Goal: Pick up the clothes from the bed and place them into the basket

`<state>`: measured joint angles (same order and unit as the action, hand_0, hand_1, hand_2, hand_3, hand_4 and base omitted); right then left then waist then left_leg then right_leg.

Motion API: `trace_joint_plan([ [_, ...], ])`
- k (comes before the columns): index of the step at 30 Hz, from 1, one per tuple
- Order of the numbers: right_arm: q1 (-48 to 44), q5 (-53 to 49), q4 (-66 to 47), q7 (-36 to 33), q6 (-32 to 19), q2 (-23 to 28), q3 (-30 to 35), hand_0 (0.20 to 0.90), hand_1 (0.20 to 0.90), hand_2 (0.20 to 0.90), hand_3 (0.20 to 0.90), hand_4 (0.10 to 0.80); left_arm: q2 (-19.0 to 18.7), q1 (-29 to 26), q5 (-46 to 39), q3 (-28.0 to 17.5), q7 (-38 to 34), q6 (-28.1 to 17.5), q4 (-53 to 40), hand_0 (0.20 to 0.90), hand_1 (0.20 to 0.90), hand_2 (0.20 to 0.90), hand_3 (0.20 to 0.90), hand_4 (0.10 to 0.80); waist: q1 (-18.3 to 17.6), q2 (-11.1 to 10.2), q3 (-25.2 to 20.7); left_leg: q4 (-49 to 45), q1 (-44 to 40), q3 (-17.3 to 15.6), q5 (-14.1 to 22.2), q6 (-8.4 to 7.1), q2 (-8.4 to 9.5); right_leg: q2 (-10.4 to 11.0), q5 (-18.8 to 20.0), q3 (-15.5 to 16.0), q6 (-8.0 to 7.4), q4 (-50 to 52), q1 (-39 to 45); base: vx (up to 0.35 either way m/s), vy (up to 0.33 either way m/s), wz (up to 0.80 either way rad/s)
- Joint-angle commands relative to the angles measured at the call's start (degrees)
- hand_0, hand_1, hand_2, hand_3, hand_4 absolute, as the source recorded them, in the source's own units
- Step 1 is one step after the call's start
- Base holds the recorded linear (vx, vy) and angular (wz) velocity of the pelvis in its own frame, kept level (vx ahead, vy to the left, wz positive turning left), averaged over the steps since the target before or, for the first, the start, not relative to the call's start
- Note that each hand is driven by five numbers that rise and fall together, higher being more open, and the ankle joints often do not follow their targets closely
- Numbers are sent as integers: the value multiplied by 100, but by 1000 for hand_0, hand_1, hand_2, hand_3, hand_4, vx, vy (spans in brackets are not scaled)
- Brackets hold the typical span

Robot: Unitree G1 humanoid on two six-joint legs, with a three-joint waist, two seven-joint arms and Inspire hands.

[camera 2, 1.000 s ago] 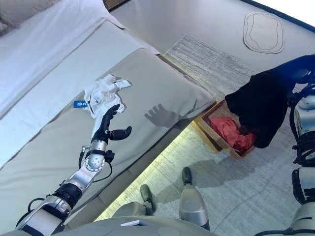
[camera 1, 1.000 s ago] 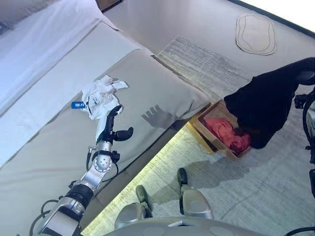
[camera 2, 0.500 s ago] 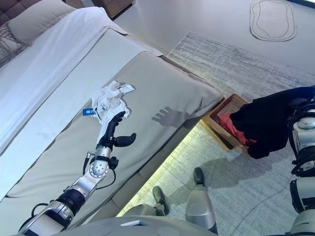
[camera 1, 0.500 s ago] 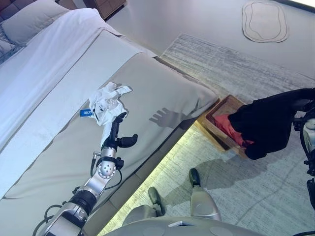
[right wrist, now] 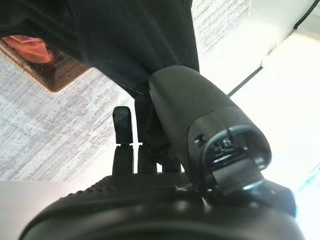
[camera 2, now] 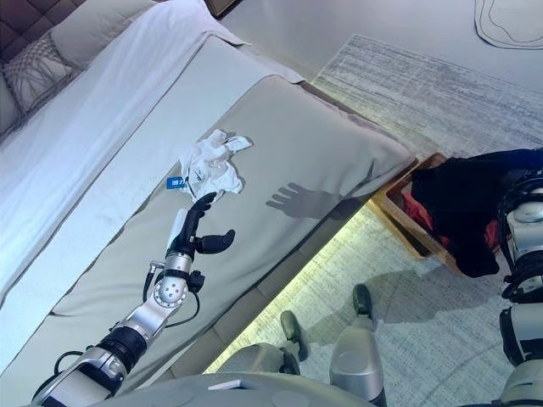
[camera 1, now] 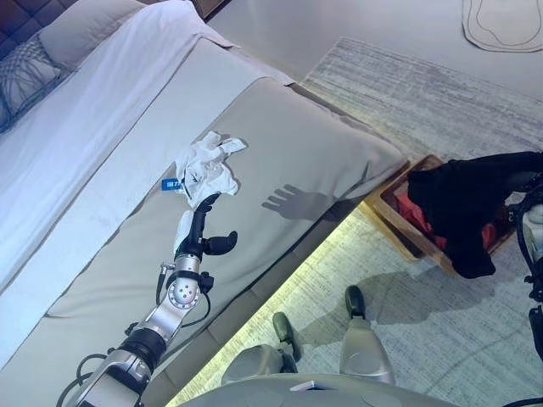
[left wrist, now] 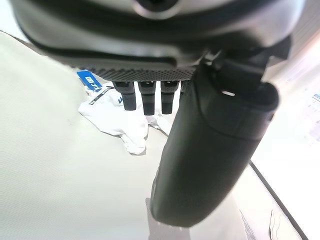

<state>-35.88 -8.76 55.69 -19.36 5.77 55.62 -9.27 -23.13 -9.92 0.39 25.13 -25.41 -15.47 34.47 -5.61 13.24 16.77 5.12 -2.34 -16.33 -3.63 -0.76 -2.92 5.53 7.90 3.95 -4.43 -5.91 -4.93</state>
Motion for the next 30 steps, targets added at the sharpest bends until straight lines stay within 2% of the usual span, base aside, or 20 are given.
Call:
trace_joint_plan([
  [1, -1095, 383, -36, -281, -293, 514, -216, 665, 665, 665, 625, 525, -267, -212, 4, 13, -233, -524, -316, 900, 900, 900, 900, 800, 77, -613, -249, -12, -134, 245, 359, -491, -296, 107, -481, 95, 56, 91, 196, 0, 0, 0],
  [2, -1116, 372, 0, -313, -223, 517, -231, 900, 900, 900, 900, 800, -267, -215, -4, 15, -244, -527, -320, 900, 900, 900, 900, 800, 81, -612, -246, -12, -118, 248, 355, -492, -298, 107, -482, 97, 57, 91, 183, 0, 0, 0],
  [5, -1079, 374, 159, -183, -40, 508, -222, 900, 900, 900, 900, 800, -298, -205, -13, 10, -257, -502, -342, 900, 900, 900, 900, 800, 106, -623, -238, -12, -106, 265, 348, -490, -299, 111, -484, 120, 58, 91, 181, 0, 0, 0],
  [23, -973, 265, 513, 80, 292, 380, -235, 900, 900, 900, 900, 800, -393, -146, 16, -94, -193, -507, -309, 900, 900, 900, 900, 800, 195, -770, -370, -12, -220, 235, 358, -477, -346, 112, -502, 173, 65, 91, 345, 3, 1, 1],
  [30, -1007, 290, 131, -16, -61, 257, -292, 900, 900, 900, 900, 800, -381, -127, 26, -133, -334, -433, -276, 900, 900, 900, 900, 800, 260, -879, -452, -12, -273, 276, 370, -460, -351, 114, -513, 209, 71, 91, 446, 15, 5, 0],
])
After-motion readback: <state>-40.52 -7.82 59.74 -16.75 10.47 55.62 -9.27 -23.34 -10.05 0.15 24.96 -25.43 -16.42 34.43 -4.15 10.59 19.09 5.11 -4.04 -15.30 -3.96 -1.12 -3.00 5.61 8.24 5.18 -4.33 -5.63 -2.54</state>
